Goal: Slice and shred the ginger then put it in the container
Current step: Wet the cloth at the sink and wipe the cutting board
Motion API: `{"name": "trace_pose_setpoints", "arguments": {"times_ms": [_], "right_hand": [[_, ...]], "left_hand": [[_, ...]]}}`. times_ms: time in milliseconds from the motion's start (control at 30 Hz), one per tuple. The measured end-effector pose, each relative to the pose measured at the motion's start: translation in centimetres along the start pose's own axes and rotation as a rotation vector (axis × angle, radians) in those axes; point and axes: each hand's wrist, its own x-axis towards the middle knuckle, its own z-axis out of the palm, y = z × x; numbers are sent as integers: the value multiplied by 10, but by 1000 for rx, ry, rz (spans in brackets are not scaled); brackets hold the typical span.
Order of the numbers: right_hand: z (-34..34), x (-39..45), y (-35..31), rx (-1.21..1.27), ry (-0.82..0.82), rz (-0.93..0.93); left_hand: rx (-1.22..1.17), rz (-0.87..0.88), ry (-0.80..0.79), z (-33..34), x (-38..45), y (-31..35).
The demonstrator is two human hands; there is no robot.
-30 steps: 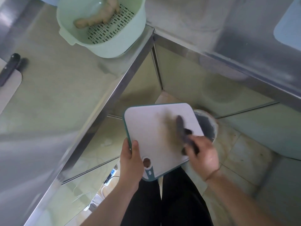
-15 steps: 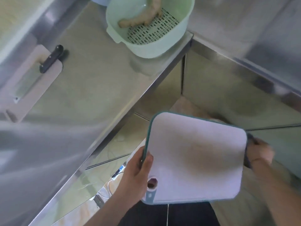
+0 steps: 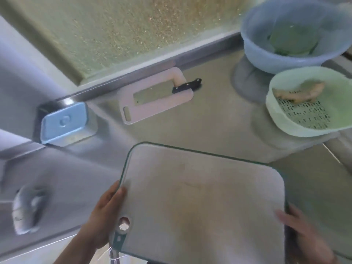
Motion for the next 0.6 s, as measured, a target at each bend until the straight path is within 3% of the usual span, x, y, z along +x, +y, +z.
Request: {"name": "trace_pose_setpoints", "arguments": {"times_ms": [200,400,500,600], "right_hand": [[122,44,-24,-599,-84,-292],[218,84,7,-1094,-217,-477],[239,93,21,-1239,-115,-613],[242,101,10,-1215,110,-638]], "left_hand": [[-32,-3,304,-100,9,-22],[306,28,601,-161,8,-37],[439,-14,757,-169,6,-51],[389,-40,792,-167,9,-56]]}}
